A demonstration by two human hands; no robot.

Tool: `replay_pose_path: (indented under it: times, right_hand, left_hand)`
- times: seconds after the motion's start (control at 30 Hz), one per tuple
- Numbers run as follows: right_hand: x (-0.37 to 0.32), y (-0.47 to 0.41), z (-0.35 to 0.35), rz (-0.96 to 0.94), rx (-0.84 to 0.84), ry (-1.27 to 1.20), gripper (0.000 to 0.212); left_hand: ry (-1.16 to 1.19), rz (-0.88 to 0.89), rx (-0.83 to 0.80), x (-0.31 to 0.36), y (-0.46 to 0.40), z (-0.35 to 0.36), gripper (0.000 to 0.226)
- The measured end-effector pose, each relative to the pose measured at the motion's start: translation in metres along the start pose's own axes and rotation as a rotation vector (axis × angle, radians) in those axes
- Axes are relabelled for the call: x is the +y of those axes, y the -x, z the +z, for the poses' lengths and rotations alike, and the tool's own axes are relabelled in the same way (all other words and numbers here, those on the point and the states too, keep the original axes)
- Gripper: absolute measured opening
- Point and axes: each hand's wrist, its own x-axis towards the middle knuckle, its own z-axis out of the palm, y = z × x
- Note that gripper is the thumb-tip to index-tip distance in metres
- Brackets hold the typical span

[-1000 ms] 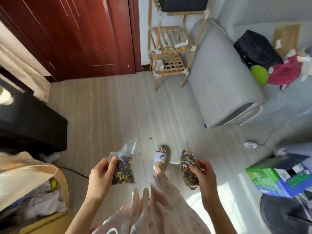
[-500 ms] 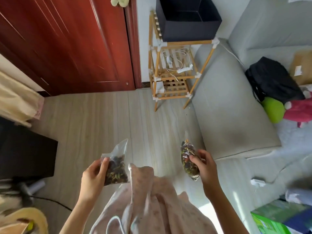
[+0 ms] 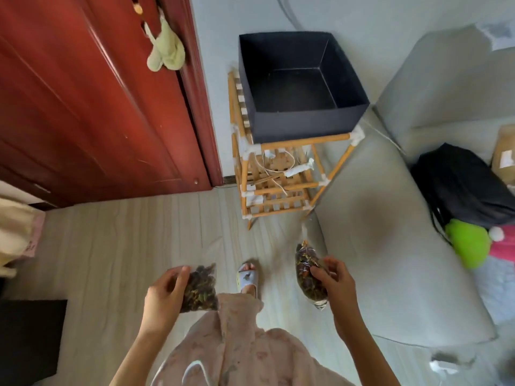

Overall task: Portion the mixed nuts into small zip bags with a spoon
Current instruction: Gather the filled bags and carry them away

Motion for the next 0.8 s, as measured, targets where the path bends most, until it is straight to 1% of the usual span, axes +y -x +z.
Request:
replay_pose_path:
  times: [0.07,0.23,0.3,0.37,0.43,0.5,0.6,0.67,0.73,0.8]
  right_hand:
    - [-0.033,-0.036,0.009,-0.021,-0.015,0.012,0.02]
    - [-0.112,-0.107,0.024,-0.116,-0.034,-0.012,0.018]
    - [-0.144,-0.124,0.026,-0.134,-0.091,-0.061,0.018]
    - [-0.178,-0.142,0.028,-0.18,-0.144,-0.075,0.025]
    - [-0.207,-0.163,0.03,-0.231,-0.175,-0.06,0.03]
    - [-0.235,-0.189,0.033,-0.272,-0.182,-0.047,0.029]
    - [-0.268,-0.234,0.041,-0.353,-0.133,0.095,0.02]
    - [-0.284,-0.264,0.049,-0.404,-0.118,0.229,0.022]
    - [-0.292,-0.291,0.058,-0.429,-0.143,0.359,0.025]
    - [-0.291,-0.314,0.067,-0.44,-0.153,0.501,0.027]
  left_hand:
    - [-0.038,0.047,-0.028,0.04,-0.035,0.014,0.016]
    - [-0.033,0.211,-0.076,0.137,-0.105,0.038,0.017]
    - [0.007,0.264,-0.081,0.174,-0.123,0.046,0.017]
    - [0.074,0.32,-0.107,0.207,-0.139,0.055,0.021]
    - [0.121,0.376,-0.13,0.236,-0.152,0.067,0.02]
    - [0.139,0.407,-0.125,0.263,-0.167,0.083,0.018]
    - [0.095,0.42,-0.102,0.295,-0.194,0.108,0.014]
    - [0.033,0.411,-0.089,0.311,-0.212,0.126,0.017]
    - [-0.08,0.404,-0.054,0.324,-0.23,0.145,0.022]
    - [-0.235,0.356,-0.031,0.332,-0.246,0.164,0.024]
